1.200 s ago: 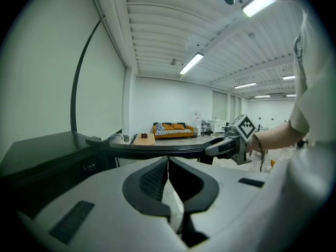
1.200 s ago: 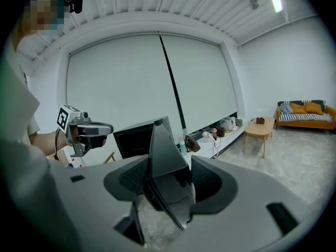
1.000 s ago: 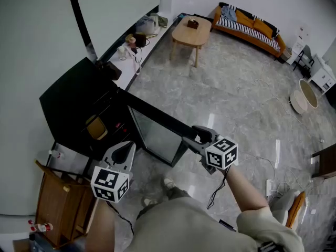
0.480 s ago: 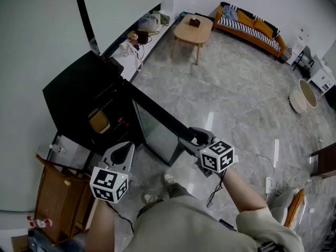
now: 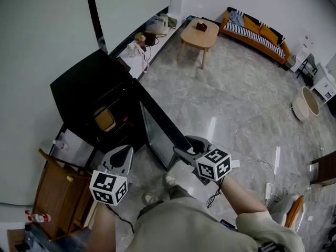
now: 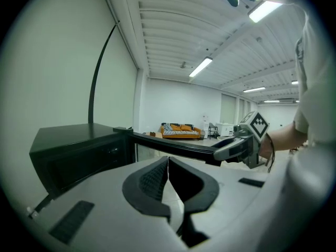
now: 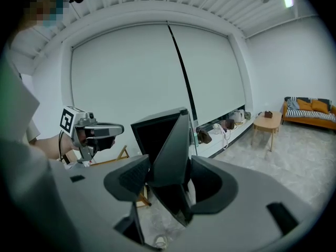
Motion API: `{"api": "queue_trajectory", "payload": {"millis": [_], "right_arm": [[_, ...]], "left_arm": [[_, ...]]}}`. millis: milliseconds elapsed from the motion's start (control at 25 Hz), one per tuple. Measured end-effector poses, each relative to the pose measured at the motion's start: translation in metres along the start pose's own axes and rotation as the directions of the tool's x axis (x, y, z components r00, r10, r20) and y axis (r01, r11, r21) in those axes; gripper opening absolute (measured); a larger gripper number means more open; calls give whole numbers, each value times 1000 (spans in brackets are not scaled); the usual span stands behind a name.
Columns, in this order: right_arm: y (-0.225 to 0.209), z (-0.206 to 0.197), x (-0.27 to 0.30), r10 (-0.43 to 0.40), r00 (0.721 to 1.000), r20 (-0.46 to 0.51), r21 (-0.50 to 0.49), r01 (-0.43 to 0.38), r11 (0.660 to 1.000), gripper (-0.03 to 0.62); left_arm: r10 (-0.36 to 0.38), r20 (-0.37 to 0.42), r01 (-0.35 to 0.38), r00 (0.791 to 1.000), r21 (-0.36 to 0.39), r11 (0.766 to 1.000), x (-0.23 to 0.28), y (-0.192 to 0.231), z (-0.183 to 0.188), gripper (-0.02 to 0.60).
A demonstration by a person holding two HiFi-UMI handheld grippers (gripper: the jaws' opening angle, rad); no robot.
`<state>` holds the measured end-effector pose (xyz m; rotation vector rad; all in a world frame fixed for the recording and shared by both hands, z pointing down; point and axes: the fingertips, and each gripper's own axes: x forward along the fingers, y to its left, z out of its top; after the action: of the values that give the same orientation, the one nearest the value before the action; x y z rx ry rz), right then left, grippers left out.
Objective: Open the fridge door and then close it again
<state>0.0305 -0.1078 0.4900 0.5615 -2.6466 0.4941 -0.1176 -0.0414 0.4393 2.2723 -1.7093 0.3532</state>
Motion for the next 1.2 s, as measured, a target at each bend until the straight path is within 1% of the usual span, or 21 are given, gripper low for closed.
{"api": "queue_trajectory", "payload": {"millis": [160,400,640,960,1200], "right_arm": [[17,-2,3,33,999,-5,4,-33,999,233],[40,-3,11,104,994,-34,-7,-104,995,247],[58,-2,23,149,987,-52,-24,-151,988,255],[77,-3,35,137,985,-103,-30,-141,990,262],[95,1,48,192,976,-103,-1,-193,981,270]], "left_arm": [[22,-4,-22,1000,-10,1000,-10,5,-6,8],[56,-9,-57,998,-36,998,-24,14,-16,8],[90,-14,-91,996,-58,994,-37,24,-24,8],[137,-23,-138,990,-72,988,-54,37,-34,8],[159,-38,-161,987,-86,983,-60,49,-44,8]]}}
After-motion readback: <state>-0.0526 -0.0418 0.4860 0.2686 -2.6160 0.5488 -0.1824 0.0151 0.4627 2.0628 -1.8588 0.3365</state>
